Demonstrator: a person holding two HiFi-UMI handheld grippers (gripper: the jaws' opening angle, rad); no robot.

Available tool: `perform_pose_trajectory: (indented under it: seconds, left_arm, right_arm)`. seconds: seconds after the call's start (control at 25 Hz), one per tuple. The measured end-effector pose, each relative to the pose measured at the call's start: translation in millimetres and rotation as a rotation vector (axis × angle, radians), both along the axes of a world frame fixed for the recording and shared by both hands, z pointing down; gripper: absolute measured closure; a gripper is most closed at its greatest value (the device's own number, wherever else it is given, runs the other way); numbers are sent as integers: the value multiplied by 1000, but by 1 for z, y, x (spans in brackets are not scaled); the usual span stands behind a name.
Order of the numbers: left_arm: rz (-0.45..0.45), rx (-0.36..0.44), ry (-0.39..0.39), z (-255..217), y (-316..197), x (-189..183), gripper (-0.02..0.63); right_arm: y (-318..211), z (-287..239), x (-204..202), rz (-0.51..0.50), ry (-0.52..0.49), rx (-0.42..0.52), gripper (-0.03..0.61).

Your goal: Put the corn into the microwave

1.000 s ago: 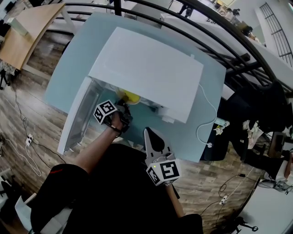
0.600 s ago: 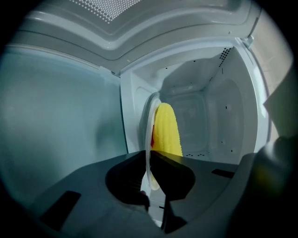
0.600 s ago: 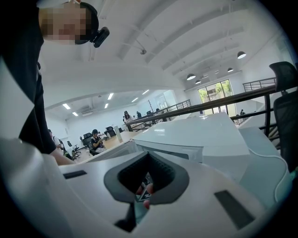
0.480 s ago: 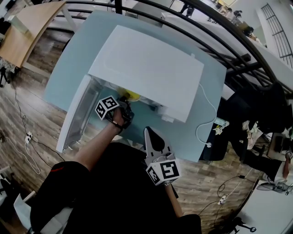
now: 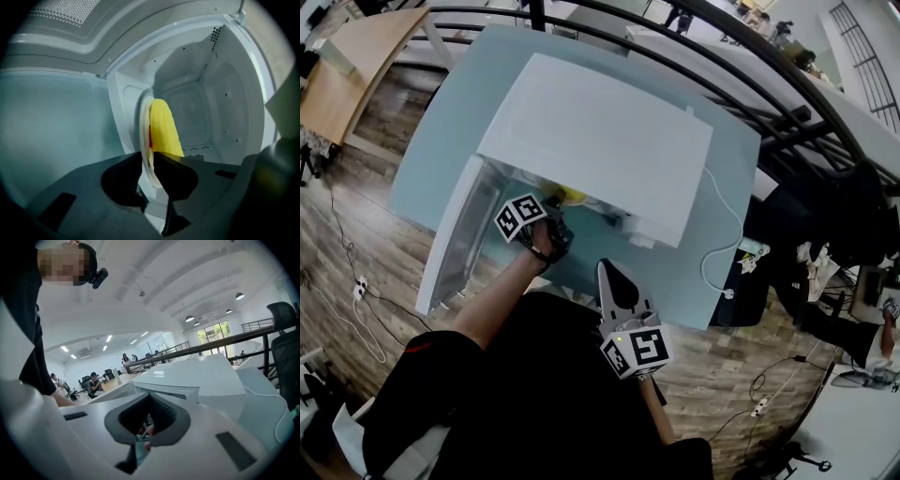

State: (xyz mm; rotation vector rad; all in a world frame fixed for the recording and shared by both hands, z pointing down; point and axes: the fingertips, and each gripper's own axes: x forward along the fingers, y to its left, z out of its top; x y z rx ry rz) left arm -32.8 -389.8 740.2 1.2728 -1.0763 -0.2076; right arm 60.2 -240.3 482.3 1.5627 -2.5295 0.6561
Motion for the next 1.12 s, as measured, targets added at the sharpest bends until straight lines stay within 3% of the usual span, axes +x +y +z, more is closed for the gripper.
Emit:
perform_pose_trajectory:
  seconds: [0.32, 0.56, 0.8, 0.96, 1.12]
  left_arm:
    - [37, 7, 1, -1, 0, 1, 497]
    - [57, 39, 7, -8, 7, -2, 497]
    - [78, 62, -38, -22, 22, -5, 497]
    - [107, 94, -55, -34, 34, -5, 505]
    - [150, 152, -100, -52, 46, -4, 569]
  right_arm:
    - [1, 1, -4, -3, -1, 1, 569]
    - [1, 3, -4, 5, -2, -15, 569]
    - [4, 6, 1, 19, -10, -21, 569]
    - [8, 8, 5, 23, -30, -19, 569]
    - [11, 10, 7, 18, -48, -15, 569]
